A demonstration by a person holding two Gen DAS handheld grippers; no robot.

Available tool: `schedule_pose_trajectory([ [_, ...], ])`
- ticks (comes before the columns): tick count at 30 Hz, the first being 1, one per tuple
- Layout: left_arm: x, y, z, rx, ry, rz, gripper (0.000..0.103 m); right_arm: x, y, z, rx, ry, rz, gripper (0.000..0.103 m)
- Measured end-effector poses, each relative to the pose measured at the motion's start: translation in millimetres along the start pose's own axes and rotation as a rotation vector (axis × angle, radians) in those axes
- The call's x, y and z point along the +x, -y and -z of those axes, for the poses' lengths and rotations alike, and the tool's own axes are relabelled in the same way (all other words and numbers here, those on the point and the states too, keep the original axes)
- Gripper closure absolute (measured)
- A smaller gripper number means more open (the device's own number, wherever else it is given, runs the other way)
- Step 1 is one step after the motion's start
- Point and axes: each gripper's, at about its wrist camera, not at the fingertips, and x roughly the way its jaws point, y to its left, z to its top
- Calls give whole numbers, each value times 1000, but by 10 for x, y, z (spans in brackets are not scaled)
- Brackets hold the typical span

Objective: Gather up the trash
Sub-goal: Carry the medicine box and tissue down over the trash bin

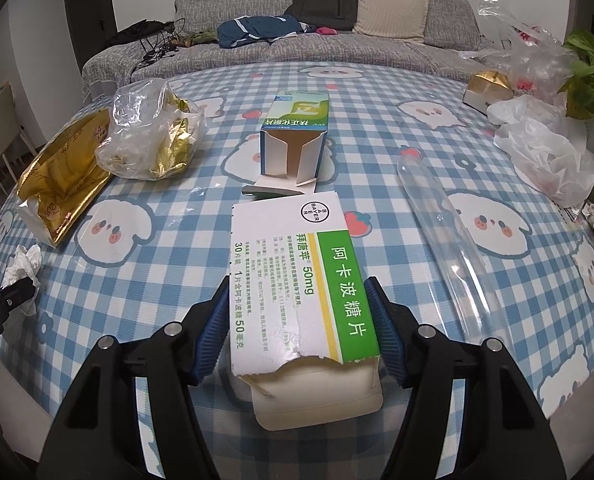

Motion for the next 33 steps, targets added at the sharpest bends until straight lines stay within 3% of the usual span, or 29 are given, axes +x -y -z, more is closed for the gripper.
schedule_pose_trajectory([
  [33,-487,248,427,19,31,27,97,-546,4,425,8,22,-17,41],
])
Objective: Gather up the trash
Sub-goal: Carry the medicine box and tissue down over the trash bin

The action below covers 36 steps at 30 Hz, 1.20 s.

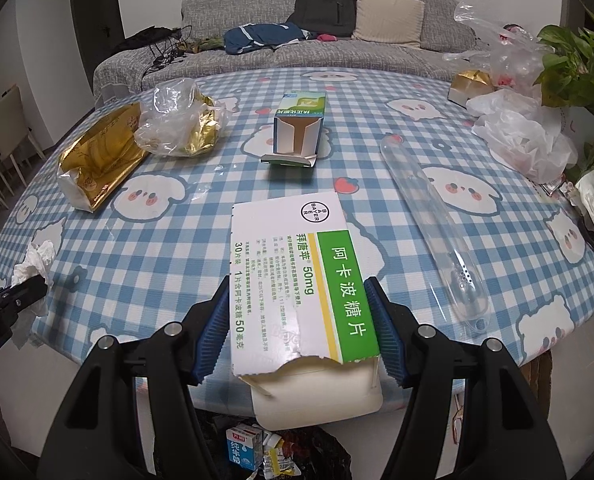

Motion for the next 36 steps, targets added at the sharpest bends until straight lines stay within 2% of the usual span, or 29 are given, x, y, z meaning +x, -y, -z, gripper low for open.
schedule_pose_trajectory([
  [23,-342,102,517,0,17,13,97,-453,3,443,3,21,-18,42],
  [36,-374,118,987,-42,3,23,97,-670,-59,739,-15,40,-27,42],
])
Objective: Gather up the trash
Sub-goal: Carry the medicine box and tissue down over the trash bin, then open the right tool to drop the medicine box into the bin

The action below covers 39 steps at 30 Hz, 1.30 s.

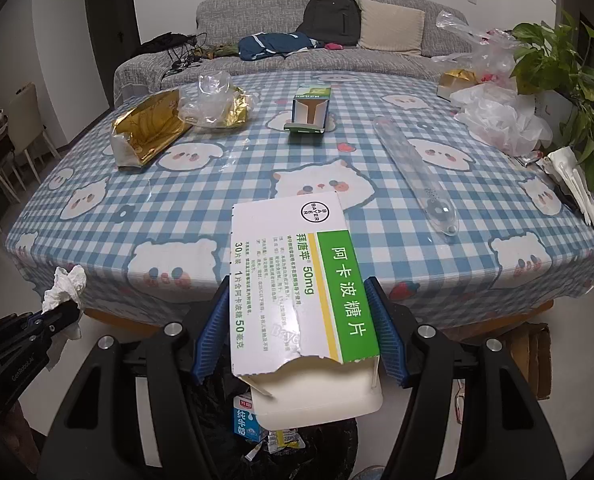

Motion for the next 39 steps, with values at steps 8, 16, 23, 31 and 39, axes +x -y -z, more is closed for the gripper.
schedule_pose_trajectory([
  [8,-63,0,258,0,-3,11,97,-99,-39,296,-10,0,-7,42],
  [16,-64,2,555,6,4,8,97,-134,-68,619,-8,-18,-25,42],
  [23,115,28,816,11,-14,16,97,-23,-163,929,-42,-53,-28,42],
  [31,445,12,1024,6,-50,-2,97,256,-196,1207,-39,-118,-26,42],
  [39,728,-71,1139,2,-63,-24,97,559,-258,1432,-42,-174,-27,41],
])
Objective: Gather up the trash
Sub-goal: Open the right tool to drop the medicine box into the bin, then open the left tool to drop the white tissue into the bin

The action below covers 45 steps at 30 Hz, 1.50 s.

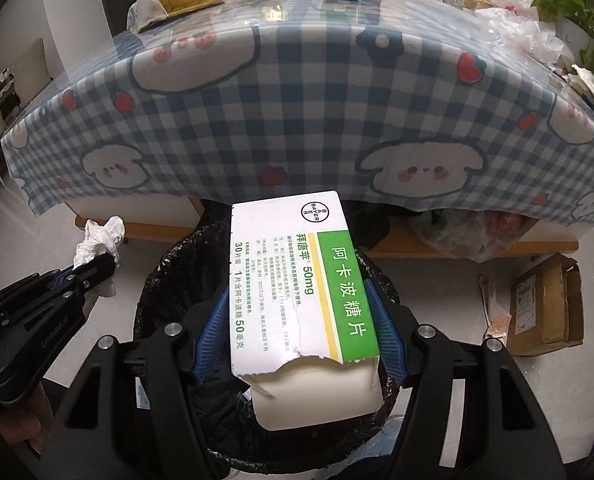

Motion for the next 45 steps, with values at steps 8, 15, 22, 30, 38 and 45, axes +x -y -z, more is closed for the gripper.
schedule_pose_trajectory([
  [8,119,-83,36,-9,-28,0,97,167,-75,18,-7,-32,-13,41],
  [15,103,15,34,1,-30,9,97,122,-115,-35,-25,-5,-10,30],
  [22,114,217,18,23,-36,26,96,81,75,-30,8,17,17,11],
  [30,180,540,-3,60,-46,52,96,46,418,20,50,26,79,8],
  [38,229,814,16,91,-62,77,95,-24,822,61,113,38,109,8],
  [45,227,962,-6,107,-59,95,94,-83,962,53,132,53,121,8],
])
